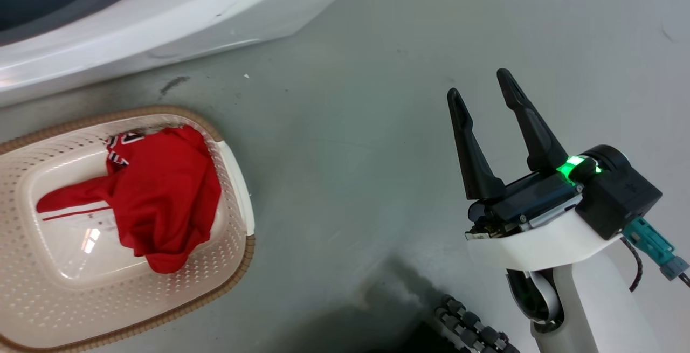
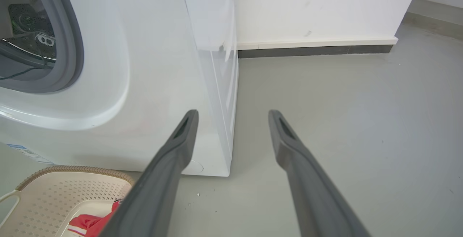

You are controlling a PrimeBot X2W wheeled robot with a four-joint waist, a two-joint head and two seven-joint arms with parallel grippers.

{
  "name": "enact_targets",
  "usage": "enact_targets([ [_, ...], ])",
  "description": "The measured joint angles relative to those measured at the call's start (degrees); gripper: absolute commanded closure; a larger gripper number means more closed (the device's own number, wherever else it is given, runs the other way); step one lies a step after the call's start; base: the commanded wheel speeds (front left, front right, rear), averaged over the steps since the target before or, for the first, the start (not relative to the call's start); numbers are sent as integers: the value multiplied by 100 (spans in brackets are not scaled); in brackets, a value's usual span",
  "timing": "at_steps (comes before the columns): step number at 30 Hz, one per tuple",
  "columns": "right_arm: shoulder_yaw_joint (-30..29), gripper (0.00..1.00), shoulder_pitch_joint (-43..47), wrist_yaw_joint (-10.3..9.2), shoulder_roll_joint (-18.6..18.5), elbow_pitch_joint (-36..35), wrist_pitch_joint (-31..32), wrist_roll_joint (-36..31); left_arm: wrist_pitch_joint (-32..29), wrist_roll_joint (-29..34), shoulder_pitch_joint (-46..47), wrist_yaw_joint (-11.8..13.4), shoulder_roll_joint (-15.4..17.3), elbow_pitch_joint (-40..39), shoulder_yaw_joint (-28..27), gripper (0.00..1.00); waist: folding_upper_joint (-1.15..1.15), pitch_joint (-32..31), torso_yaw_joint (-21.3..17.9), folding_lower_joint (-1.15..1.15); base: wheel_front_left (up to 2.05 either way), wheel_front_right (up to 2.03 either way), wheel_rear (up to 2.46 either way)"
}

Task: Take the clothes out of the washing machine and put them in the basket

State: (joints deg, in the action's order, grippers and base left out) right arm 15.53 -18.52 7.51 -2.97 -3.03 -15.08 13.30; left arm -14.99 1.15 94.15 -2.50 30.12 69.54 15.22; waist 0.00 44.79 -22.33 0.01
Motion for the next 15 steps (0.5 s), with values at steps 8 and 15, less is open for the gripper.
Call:
enact_targets([
  [8,141,0,77,0,1,-158,0,119,-890,83,360,-3,322,-20,133,0,0,335,-213,0,0,0,0],
  [15,190,0,90,0,1,-253,0,177,-1209,14,381,110,487,-279,126,0,0,543,-289,-1,0,0,0],
])
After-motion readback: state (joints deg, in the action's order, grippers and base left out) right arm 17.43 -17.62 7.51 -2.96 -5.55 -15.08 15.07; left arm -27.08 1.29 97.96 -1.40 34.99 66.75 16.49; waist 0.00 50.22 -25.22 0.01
